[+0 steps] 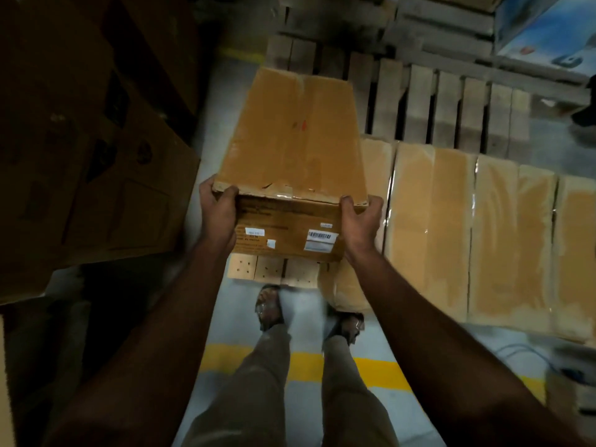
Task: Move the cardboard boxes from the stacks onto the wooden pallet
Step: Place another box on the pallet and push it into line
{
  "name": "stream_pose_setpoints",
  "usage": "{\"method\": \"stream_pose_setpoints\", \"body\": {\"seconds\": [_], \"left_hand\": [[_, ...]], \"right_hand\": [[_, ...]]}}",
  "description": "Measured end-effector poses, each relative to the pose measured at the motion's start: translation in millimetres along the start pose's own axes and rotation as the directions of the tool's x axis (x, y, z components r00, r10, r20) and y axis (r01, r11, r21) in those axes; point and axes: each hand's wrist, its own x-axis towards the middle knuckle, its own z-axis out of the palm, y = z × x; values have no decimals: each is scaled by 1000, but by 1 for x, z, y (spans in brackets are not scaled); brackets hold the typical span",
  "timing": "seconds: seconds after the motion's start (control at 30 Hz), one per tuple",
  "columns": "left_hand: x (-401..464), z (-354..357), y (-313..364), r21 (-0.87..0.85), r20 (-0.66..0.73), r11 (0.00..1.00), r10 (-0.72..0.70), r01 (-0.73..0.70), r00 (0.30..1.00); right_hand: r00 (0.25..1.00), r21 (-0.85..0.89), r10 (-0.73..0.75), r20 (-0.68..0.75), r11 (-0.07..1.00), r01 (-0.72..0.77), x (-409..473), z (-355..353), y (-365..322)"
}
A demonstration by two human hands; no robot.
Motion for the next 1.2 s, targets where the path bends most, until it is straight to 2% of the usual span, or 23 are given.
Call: {"method": "stream_pose_setpoints", "body": {"seconds": [0.17, 0.27, 0.43, 0.5, 0.6, 0.77, 0.87, 1.07, 1.2], "left_hand": [[31, -20, -50, 69, 17, 996, -53, 52, 998], [40, -38, -74, 138, -30, 987, -82, 86, 996], [34, -58, -113, 300, -99, 949, -70, 97, 993], [29, -66, -132, 331, -105, 937, -85, 115, 991], [27, -82, -162, 344, -117, 926, -121, 154, 986], [23, -102, -213, 442, -11, 888, -134, 125, 991], [24, -108, -235, 428, 13, 897, -129, 111, 992], [26, -113, -266, 429, 39, 903, -30, 11, 999], [25, -113, -273, 418, 10, 907, -58, 48, 998]], "right_hand": [[1000, -74, 19, 17, 997, -18, -4, 16, 63], [996, -103, 32, 78, 994, -24, -21, 21, 97], [994, -224, 62, 89, 974, -40, -37, 22, 136], [988, -262, 108, 113, 962, -75, -41, 19, 151], [976, -337, 120, 181, 940, -53, -47, 12, 182], [961, -378, 154, 228, 924, -58, -54, 2, 223], [972, -386, 79, 222, 922, 13, -54, 2, 244], [971, -406, -62, 230, 901, 154, -63, 4, 261], [967, -434, -151, 204, 872, 227, -68, 5, 270]]}}
